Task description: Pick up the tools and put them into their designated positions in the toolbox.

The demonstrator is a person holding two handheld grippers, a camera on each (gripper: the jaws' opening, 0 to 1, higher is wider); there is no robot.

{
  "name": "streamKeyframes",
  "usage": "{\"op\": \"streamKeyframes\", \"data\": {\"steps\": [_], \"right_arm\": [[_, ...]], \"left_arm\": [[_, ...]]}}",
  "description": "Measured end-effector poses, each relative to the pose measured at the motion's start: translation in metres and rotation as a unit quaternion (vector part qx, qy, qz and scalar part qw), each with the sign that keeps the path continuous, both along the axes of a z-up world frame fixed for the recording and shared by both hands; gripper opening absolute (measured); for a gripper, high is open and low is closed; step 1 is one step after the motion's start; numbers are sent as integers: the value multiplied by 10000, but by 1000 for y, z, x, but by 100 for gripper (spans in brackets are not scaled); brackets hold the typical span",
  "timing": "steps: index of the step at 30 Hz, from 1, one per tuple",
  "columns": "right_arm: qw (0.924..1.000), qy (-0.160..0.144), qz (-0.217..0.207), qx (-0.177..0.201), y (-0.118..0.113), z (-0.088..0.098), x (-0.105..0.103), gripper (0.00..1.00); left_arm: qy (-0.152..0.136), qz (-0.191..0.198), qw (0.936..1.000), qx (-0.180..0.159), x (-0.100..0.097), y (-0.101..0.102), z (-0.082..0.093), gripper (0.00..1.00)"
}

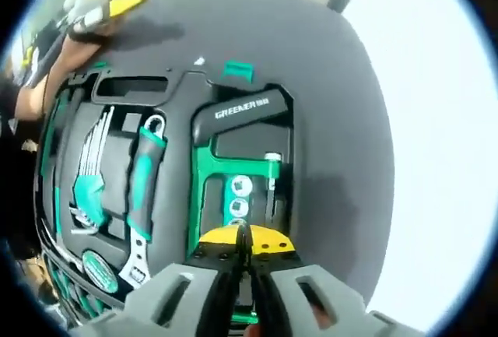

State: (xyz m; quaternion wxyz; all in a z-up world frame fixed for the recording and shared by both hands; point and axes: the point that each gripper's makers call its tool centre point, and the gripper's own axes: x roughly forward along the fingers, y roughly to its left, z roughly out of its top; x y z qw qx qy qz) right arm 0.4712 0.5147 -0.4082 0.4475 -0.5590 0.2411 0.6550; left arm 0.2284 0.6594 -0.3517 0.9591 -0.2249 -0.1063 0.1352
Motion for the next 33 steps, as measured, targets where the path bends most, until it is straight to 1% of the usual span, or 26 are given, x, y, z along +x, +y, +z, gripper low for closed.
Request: {"op": "streamKeyframes", "data": {"steps": [1, 3, 5, 6, 8, 9, 11, 12, 13, 14, 15, 16, 17, 19, 20, 21, 22, 23, 24, 25, 26, 27, 29, 30, 31, 33], "right_arm": [[9997, -21, 224, -16, 2, -1, 1, 0], [9998, -47, 170, -63, 0, -1, 1, 0], [9979, -427, 485, -27, 2, 0, 4, 0], [9965, -665, 506, 12, 2, 0, 4, 0], [9915, -1033, 779, 102, -3, -3, -5, 0], [9901, -1123, 822, 159, 1, -2, -2, 0], [9901, -1180, 707, 296, -2, -2, -3, 0], [9880, -1316, 719, 378, -2, -2, -3, 0], [9837, -1573, 753, 450, -3, -1, -5, 0], [9806, -1725, 779, 506, -3, 0, -5, 0], [9800, -1764, 756, 535, 2, -1, -3, 0], [9807, -1737, 710, 557, 2, 0, -2, 0], [9839, -1587, 481, 671, 3, 3, -1, 0], [9862, -1428, 664, 518, -1, 14, 0, 6], [9884, -1252, 608, 603, 0, 25, -2, 8], [9904, -1062, 480, 747, 2, 37, -12, 8], [9912, -844, 313, 972, 10, 48, -19, 8], [9908, -591, 267, 1188, 21, 60, -27, 8], [9903, -357, 380, 1291, 30, 67, -42, 8], [9889, -287, 527, 1362, 34, 72, -56, 8], [9853, -301, 857, 1449, 46, 77, -75, 8], [9821, -273, 1074, 1524, 55, 79, -91, 8], [9805, 19, 1120, 1613, 74, 77, -122, 8], [9795, 180, 1059, 1706, 86, 75, -134, 8], [9816, 326, 859, 1676, 94, 68, -145, 8], [9864, 514, 556, 1458, 107, 51, -162, 9]], "left_arm": [[9, -7, 10000, 1, 0, 0, 0, 10], [24, -22, 10000, 8, 1, -1, -1, 10], [36, -24, 10000, 11, 1, -2, -1, 10], [43, -26, 10000, 11, 1, -2, -1, 10], [65, -41, 10000, 5, 2, -2, -2, 10], [70, -43, 10000, 8, 2, -2, -2, 10], [65, -46, 10000, 3, 2, -2, -2, 10], [69, -44, 10000, -4, 2, -1, -2, 10], [73, -36, 10000, -3, 2, -1, -3, 10], [69, -27, 10000, -4, 2, -1, -3, 10], [66, -17, 10000, -1, 2, 0, -2, 10], [64, -12, 10000, 0, 2, 0, -2, 10], [63, -10, 10000, 3, 1, 0, -2, 10], [57, -3, 10000, 34, 1, -1, -1, 10], [56, 8, 10000, 56, 0, -1, -1, 10], [53, 14, 10000, 67, 0, -1, -1, 10], [41, 16, 10000, 62, 0, -1, 0, 10], [35, 14, 10000, 53, 0, 0, 0, 10], [21, 5, 10000, 27, 1, 0, 0, 10], [10, -1, 10000, 1, 1, 1, -1, 10], [3, -4, 10000, -18, 1, 1, -1, 10], [0, -8, 10000, -33, 1, 1, -1, 10], [27, -16, 10000, -26, 2, 1, -2, 10], [44, -18, 10000, -9, 2, 0, -2, 10], [60, -16, 10000, 5, 2, 0, -3, 10], [56, -5, 10000, 6, 2, 0, -2, 10]]}}
